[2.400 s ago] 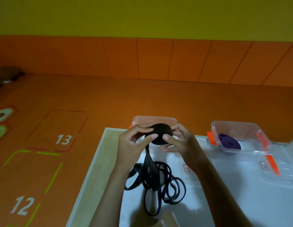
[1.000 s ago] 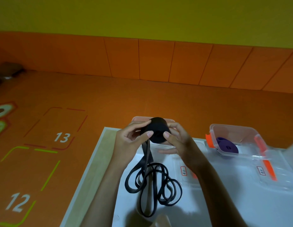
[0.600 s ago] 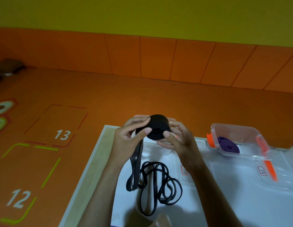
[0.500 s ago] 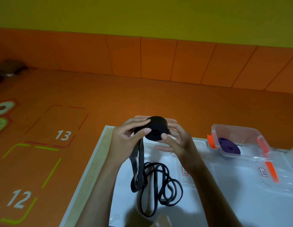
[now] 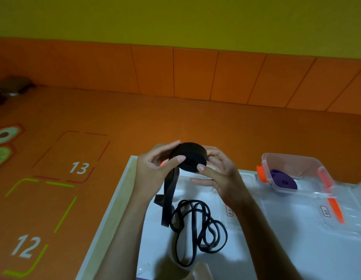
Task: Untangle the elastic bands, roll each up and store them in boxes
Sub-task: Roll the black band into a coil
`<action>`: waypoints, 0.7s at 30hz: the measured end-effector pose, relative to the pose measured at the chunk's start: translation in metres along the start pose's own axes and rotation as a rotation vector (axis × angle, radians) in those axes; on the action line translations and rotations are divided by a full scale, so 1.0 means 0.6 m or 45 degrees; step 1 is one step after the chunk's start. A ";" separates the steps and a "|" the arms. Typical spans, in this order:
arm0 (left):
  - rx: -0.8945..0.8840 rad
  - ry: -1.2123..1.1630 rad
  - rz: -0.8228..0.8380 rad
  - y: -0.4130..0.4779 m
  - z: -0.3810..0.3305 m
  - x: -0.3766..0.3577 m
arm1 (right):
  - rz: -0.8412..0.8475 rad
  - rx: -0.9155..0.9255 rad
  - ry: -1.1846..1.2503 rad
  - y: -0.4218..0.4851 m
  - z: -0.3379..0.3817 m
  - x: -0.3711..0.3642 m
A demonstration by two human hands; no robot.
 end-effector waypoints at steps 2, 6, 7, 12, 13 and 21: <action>0.022 -0.003 -0.074 -0.003 -0.002 -0.009 | -0.031 -0.075 0.001 0.001 0.007 -0.001; -0.013 -0.048 -0.061 -0.005 -0.006 -0.020 | -0.086 -0.036 -0.010 0.004 0.012 0.003; -0.026 -0.061 -0.027 -0.003 -0.007 -0.018 | -0.076 -0.005 0.017 0.004 0.011 0.002; -0.049 -0.036 0.065 0.001 -0.011 0.010 | 0.009 -0.034 0.100 0.003 0.004 -0.016; -0.048 -0.010 0.020 0.001 -0.010 0.014 | -0.003 -0.068 0.021 0.004 0.002 -0.018; -0.090 0.019 -0.019 -0.002 -0.003 0.008 | -0.031 -0.026 -0.143 0.010 0.015 -0.032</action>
Point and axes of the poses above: each hand's wrist, its own y-axis towards the middle knuckle, its own x-axis out of the back of the hand, z = x × y, the point moved 3 cm from there along y, towards the middle knuckle, and after that the axes turned 8 degrees about y, right-handed, at the moved point
